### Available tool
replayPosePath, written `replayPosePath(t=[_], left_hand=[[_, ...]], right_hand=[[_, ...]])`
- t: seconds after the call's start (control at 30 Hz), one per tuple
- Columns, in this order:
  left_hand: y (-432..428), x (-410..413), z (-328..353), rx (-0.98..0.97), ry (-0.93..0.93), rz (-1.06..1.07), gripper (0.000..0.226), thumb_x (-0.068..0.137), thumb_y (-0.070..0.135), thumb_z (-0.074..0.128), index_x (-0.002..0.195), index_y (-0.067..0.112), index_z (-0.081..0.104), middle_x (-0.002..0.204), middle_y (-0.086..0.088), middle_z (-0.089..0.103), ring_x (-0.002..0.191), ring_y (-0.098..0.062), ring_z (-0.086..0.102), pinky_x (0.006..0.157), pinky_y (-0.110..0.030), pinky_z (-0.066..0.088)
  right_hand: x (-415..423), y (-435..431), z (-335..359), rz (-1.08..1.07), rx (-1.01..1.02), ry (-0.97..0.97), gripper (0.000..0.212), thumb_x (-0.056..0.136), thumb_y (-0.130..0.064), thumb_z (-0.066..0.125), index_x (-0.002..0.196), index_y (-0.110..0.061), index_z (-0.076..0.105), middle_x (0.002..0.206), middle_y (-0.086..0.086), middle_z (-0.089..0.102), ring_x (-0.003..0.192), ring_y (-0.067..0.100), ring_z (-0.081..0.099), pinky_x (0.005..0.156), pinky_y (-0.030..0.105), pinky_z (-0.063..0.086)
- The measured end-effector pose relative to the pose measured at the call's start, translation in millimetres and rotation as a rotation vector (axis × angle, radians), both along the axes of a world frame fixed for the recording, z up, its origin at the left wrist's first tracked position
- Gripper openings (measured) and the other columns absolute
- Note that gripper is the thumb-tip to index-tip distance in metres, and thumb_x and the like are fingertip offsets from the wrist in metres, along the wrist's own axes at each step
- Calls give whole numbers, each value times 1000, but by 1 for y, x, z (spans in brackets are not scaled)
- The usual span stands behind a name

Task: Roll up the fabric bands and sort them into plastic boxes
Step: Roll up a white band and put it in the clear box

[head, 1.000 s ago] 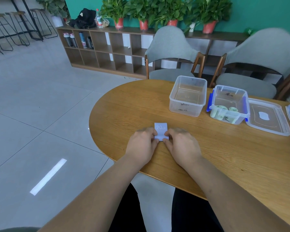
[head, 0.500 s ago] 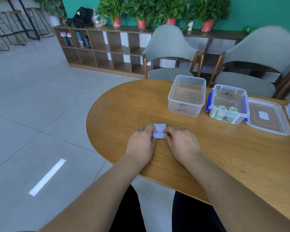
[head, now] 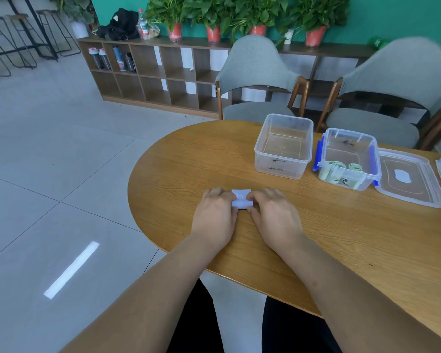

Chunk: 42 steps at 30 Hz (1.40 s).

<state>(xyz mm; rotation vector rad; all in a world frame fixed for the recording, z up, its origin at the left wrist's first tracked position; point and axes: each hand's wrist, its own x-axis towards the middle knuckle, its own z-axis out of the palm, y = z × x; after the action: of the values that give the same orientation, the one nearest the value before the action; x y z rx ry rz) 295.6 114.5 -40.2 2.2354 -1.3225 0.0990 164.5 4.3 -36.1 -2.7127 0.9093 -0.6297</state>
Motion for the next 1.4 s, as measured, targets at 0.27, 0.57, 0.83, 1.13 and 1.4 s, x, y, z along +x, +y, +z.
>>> replayPosePath(t=[0.27, 0.57, 0.83, 1.13, 1.4], left_hand=[[-4, 4, 1, -15, -10, 0, 26, 91, 18, 69, 115, 21, 61, 108, 2, 63, 100, -23, 56, 80, -39, 50], [-14, 14, 1, 74, -45, 27, 26, 101, 30, 59, 125, 21, 63, 119, -1, 57, 112, -24, 53, 88, -38, 50], [-16, 14, -1, -32, 48, 35, 28, 93, 19, 69, 120, 25, 65, 111, 2, 62, 102, -23, 62, 79, -39, 52], [-30, 24, 7, 50, 142, 79, 25, 102, 26, 58, 124, 27, 70, 113, -1, 64, 103, -26, 65, 84, -43, 56], [-32, 19, 17, -12, 429, 341, 13, 92, 35, 74, 92, 25, 67, 83, 2, 73, 87, -23, 70, 81, -35, 57]], right_hand=[[12, -7, 1, -15, -20, 62, 27, 102, -30, 60, 125, -22, 72, 117, -4, 58, 115, 21, 52, 75, 36, 57], [19, -7, -4, 22, -88, -69, 16, 91, -21, 74, 107, -22, 77, 105, -7, 59, 98, 21, 57, 58, 33, 53], [28, -20, 0, 22, -108, 42, 24, 95, -22, 68, 117, -30, 75, 110, -12, 61, 104, 19, 53, 73, 35, 54], [41, -27, 3, 52, -151, 191, 21, 96, -28, 66, 116, -24, 70, 121, -5, 50, 113, 22, 47, 84, 35, 43], [48, -33, 9, 45, -204, 259, 37, 86, -18, 78, 118, -31, 65, 108, -8, 57, 109, 20, 54, 80, 33, 48]])
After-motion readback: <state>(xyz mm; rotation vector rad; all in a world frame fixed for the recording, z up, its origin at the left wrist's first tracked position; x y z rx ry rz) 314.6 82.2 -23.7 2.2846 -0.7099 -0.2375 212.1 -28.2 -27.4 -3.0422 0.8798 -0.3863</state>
